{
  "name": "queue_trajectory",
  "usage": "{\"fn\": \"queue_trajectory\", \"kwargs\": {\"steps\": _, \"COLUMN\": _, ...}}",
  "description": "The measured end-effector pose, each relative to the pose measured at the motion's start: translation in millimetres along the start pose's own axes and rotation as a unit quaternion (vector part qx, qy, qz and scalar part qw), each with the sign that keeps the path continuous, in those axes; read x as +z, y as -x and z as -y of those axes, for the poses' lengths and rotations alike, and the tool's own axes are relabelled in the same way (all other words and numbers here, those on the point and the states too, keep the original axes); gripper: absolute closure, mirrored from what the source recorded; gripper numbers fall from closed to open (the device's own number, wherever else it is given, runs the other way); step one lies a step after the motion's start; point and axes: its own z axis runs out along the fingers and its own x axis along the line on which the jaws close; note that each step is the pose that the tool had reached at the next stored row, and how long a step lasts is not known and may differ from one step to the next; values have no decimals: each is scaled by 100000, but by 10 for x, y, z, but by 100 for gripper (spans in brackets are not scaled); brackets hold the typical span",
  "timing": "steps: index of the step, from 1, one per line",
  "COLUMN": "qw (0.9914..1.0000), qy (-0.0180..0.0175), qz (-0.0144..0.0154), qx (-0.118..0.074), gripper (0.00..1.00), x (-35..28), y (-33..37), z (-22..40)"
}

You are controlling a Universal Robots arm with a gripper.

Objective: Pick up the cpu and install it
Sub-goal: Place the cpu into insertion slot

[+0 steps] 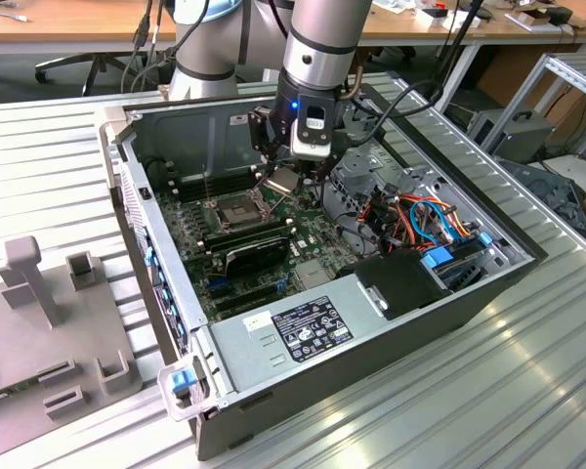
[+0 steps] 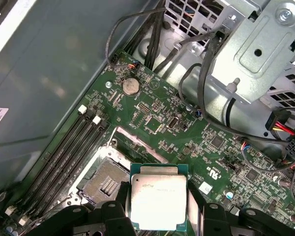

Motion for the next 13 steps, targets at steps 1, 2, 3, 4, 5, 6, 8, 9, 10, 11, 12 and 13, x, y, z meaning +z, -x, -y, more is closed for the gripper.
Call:
{"fn": "queue_trajectory", "kwargs": {"steps": 1, "qw": 100000, "qy": 3, "qz": 5, "qx": 265, "gripper": 45, "x": 0, "y": 0, "z": 0}}
{"fn": "queue_trajectory", "kwargs": {"steps": 2, "qw": 99997, "qy": 7, "qz": 13, "qx": 712, "gripper": 45, "x": 1, "y": 0, "z": 0}}
{"fn": "queue_trajectory", "kwargs": {"steps": 3, "qw": 99995, "qy": 13, "qz": 16, "qx": 954, "gripper": 45, "x": 1, "y": 0, "z": 0}}
{"fn": "queue_trajectory", "kwargs": {"steps": 4, "qw": 99993, "qy": 16, "qz": 17, "qx": 1205, "gripper": 45, "x": 2, "y": 0, "z": 0}}
{"fn": "queue_trajectory", "kwargs": {"steps": 5, "qw": 99987, "qy": 25, "qz": 21, "qx": 1589, "gripper": 45, "x": 3, "y": 0, "z": 0}}
{"fn": "queue_trajectory", "kwargs": {"steps": 6, "qw": 99983, "qy": 26, "qz": 27, "qx": 1863, "gripper": 45, "x": 3, "y": 0, "z": 0}}
{"fn": "queue_trajectory", "kwargs": {"steps": 8, "qw": 99959, "qy": 43, "qz": 41, "qx": 2852, "gripper": 45, "x": 5, "y": 0, "z": 0}}
{"fn": "queue_trajectory", "kwargs": {"steps": 9, "qw": 99951, "qy": 44, "qz": 45, "qx": 3132, "gripper": 45, "x": 5, "y": 0, "z": 0}}
{"fn": "queue_trajectory", "kwargs": {"steps": 10, "qw": 99941, "qy": 48, "qz": 50, "qx": 3436, "gripper": 45, "x": 6, "y": 0, "z": 0}}
{"fn": "queue_trajectory", "kwargs": {"steps": 11, "qw": 99933, "qy": 53, "qz": 56, "qx": 3670, "gripper": 45, "x": 6, "y": 0, "z": 0}}
{"fn": "queue_trajectory", "kwargs": {"steps": 12, "qw": 99921, "qy": 57, "qz": 60, "qx": 3967, "gripper": 45, "x": 6, "y": 0, "z": 0}}
{"fn": "queue_trajectory", "kwargs": {"steps": 13, "qw": 99914, "qy": 60, "qz": 62, "qx": 4146, "gripper": 45, "x": 7, "y": 0, "z": 0}}
